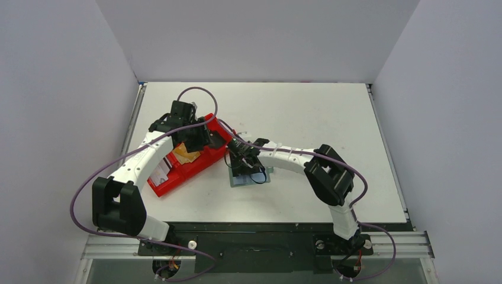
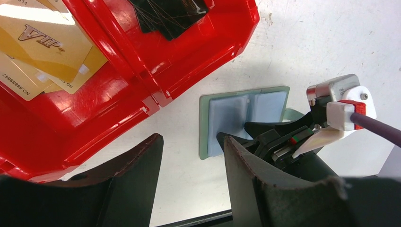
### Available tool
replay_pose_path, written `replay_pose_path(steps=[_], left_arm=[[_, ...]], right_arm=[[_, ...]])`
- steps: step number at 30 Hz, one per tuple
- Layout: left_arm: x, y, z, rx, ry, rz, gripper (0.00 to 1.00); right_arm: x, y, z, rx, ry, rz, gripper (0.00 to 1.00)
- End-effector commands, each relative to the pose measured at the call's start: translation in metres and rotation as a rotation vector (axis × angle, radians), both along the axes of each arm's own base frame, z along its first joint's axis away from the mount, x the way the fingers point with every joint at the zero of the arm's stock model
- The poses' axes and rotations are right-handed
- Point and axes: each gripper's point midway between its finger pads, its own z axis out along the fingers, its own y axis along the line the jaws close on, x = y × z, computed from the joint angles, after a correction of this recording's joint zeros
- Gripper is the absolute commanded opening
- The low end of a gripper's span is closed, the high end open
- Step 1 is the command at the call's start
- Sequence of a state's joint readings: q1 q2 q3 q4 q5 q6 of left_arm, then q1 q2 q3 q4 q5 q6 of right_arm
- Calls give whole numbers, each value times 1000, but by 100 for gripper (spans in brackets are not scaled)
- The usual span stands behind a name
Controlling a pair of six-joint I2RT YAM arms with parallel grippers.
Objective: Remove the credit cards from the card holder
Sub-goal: Remove the credit card from the card holder.
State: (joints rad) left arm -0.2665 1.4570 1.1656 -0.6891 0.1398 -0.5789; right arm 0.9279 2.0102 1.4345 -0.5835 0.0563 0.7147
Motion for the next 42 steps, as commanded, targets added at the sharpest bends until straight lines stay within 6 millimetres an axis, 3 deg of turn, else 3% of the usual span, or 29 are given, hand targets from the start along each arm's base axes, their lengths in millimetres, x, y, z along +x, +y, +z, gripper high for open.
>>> replay_pose_path(steps=[1,7,16,25,32,42], left_arm=[[7,-2,10,-22,-54,-17,48],[6,-3,7,-21,-46,-19,48],[3,-6,1,-22,-23,-29,48],[-3,-23,-9,-41,17,-82,48],[-16,-55,-23,-133,71,-140,48],[-39,-100,-66,-202,173,-171,44]], right_arm=[[4,8,4,-6,-26,19,50],[-1,0,-11,-45,-1,13,47],[-12,-35,-41,-102,73,-27,21],[-16,-50,-56,-30,143,-66,0],[-21,-55,-68,58,210,-97,0],[-20,-58,-75,128,244,-120,0]])
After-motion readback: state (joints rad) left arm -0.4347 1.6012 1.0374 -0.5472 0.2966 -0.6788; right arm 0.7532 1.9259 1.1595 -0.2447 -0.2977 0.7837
